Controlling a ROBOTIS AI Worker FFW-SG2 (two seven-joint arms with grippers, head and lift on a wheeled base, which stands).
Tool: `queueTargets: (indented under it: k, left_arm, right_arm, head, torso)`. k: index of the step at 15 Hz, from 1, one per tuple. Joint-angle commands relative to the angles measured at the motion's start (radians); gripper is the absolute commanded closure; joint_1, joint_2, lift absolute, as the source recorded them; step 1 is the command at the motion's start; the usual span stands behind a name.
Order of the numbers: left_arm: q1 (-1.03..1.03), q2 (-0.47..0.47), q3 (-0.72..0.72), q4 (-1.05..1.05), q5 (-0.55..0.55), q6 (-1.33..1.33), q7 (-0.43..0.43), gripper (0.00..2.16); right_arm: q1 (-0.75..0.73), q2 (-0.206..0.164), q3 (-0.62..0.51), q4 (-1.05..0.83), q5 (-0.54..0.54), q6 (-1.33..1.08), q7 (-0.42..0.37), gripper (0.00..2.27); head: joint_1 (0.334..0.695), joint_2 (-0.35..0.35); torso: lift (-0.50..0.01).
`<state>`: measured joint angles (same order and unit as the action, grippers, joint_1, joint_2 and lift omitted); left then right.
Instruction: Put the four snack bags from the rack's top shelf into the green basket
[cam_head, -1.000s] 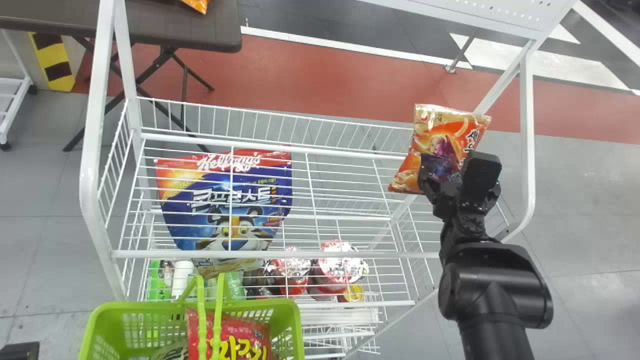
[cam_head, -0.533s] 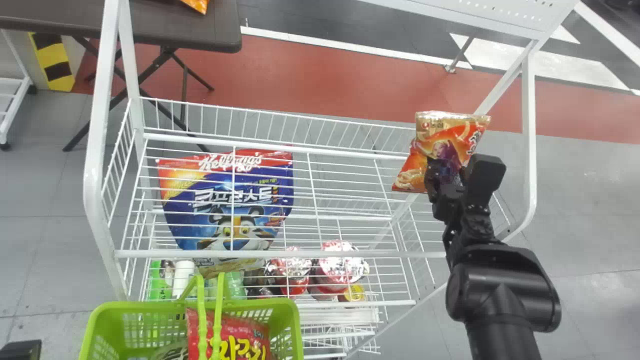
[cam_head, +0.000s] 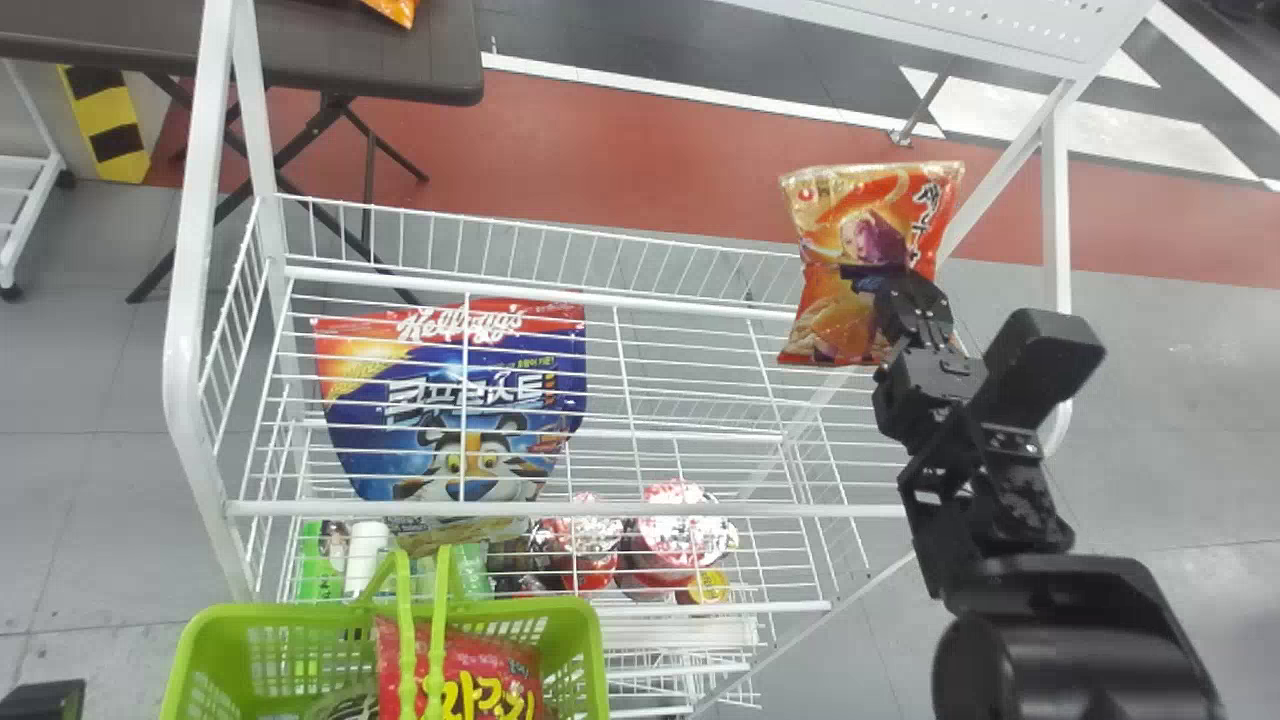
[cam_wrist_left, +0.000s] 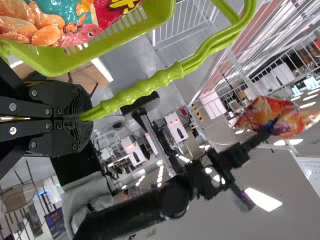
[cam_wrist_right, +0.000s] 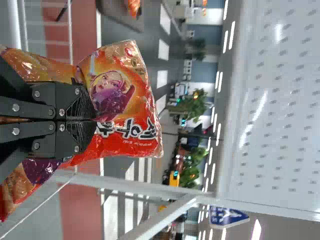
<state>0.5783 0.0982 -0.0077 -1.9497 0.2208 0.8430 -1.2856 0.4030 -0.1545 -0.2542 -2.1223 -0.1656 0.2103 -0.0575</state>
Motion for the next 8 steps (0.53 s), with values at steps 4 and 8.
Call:
queueTargets:
  k: [4, 8]
  left_arm:
    - [0.003, -0.008, 0.008, 0.000, 0.000, 0.000, 0.000, 2.12]
    - [0.002, -0.012, 0.002, -0.002, 0.002, -0.003, 0.002, 2.12]
  right_arm:
    - [0.217, 0.016, 0.029, -0.303, -0.198, 0.357, 0.099, 2.22]
    - [0.326, 0.016, 0.081, -0.363, -0.275, 0.541, 0.229, 2.22]
  head:
    - [0.695, -0.350]
    - [0.695, -0.350]
  torso:
    - [0.000]
    - [0.000]
